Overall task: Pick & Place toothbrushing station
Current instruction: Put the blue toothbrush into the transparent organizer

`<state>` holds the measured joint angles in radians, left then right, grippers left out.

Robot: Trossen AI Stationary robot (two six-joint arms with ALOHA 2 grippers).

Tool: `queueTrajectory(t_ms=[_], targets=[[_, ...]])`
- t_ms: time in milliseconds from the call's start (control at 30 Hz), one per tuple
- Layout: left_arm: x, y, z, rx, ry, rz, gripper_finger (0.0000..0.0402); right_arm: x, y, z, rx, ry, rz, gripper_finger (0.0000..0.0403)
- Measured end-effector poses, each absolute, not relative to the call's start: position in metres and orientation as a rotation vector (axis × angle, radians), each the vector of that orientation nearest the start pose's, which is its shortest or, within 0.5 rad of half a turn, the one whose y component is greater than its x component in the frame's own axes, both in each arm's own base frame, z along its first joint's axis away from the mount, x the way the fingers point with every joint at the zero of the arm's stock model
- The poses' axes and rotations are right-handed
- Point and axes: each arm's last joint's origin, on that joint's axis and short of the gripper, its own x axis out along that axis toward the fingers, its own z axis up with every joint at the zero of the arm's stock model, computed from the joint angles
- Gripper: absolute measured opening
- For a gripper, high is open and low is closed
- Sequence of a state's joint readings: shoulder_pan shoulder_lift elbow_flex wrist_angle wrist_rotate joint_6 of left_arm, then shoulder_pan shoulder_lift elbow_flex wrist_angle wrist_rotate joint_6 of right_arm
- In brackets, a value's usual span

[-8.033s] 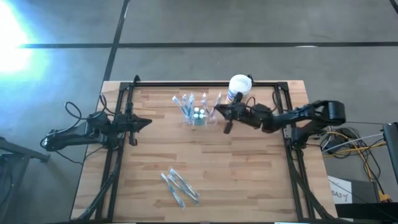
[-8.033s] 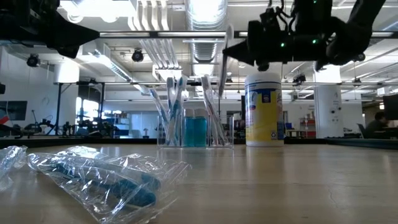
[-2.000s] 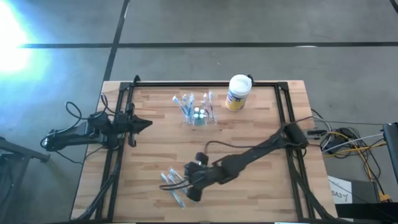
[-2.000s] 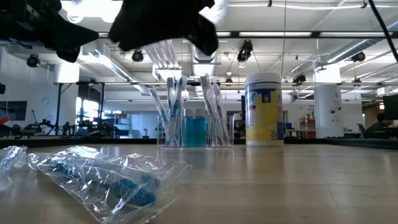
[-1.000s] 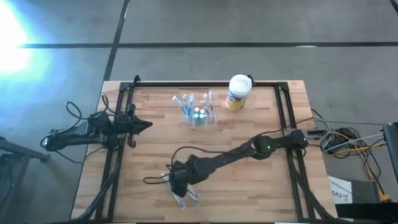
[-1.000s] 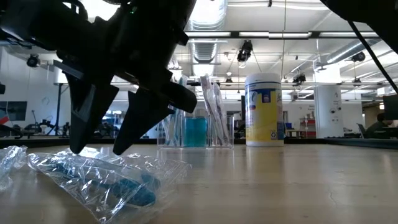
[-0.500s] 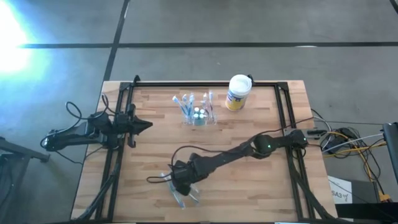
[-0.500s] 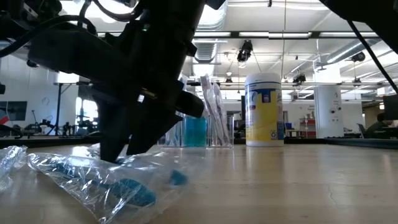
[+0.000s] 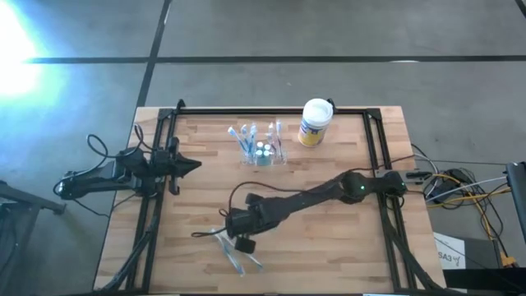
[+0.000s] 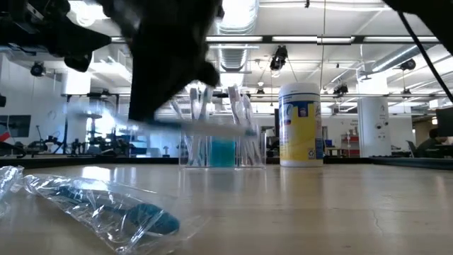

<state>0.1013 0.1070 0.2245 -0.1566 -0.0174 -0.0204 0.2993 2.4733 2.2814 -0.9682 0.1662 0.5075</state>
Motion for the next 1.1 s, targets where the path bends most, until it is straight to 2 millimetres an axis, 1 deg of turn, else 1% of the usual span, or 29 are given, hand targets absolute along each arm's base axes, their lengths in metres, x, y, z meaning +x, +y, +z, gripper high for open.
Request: queueTrajectory(t_ms=[100, 200, 333, 400, 500, 567, 600, 667, 733, 833, 933, 1033, 1100], targets=[[0.09, 0.01, 0.216, -0.024, 0.039, 0.119, 0.0009, 0.488, 0.15, 0.227, 0.089, 1.026, -0.16, 0.0012], [0.09, 0.01, 0.216, -0.024, 0.039, 0.119, 0.0017, 0.474, 0.156, 0.268, -0.038, 0.916, -0.145, 0.0012], [0.09, 0.01, 0.216, -0.012, 0.04, 0.118, 0.0019, 0.449, 0.158, 0.325, -0.137, 0.773, -0.07, 0.001], [0.09, 0.01, 0.216, 0.002, 0.041, 0.118, 0.0014, 0.435, 0.157, 0.348, -0.195, 0.688, -0.026, 0.0008], [0.09, 0.01, 0.217, -0.005, 0.031, 0.118, 0.0006, 0.414, 0.152, 0.374, -0.264, 0.516, 0.022, 0.0006], [0.09, 0.01, 0.217, -0.008, 0.026, 0.119, 0.0004, 0.397, 0.145, 0.379, -0.285, 0.427, 0.048, 0.0006], [0.09, 0.01, 0.218, -0.008, 0.023, 0.119, 0.0004, 0.388, 0.139, 0.379, -0.291, 0.401, 0.066, 0.0006], [0.09, 0.01, 0.218, -0.01, 0.023, 0.119, 0.0007, 0.37, 0.123, 0.371, -0.281, 0.354, 0.092, 0.0006], [0.09, 0.01, 0.218, -0.01, 0.024, 0.119, 0.0015, 0.353, 0.108, 0.356, -0.273, 0.31, 0.085, 0.0006], [0.09, 0.01, 0.218, -0.004, 0.024, 0.119, 0.0025, 0.328, 0.089, 0.328, -0.261, 0.239, 0.1, 0.0007], [0.09, 0.01, 0.218, 0.005, 0.024, 0.118, 0.0028, 0.305, 0.075, 0.297, -0.274, 0.138, 0.103, 0.0007], [0.09, 0.01, 0.218, 0.005, 0.023, 0.118, 0.0024, 0.284, 0.06, 0.264, -0.277, 0.072, 0.081, 0.0007], [0.09, 0.01, 0.218, -0.001, 0.021, 0.118, 0.0018, 0.271, 0.051, 0.247, -0.27, 0.037, 0.066, 0.0008]])
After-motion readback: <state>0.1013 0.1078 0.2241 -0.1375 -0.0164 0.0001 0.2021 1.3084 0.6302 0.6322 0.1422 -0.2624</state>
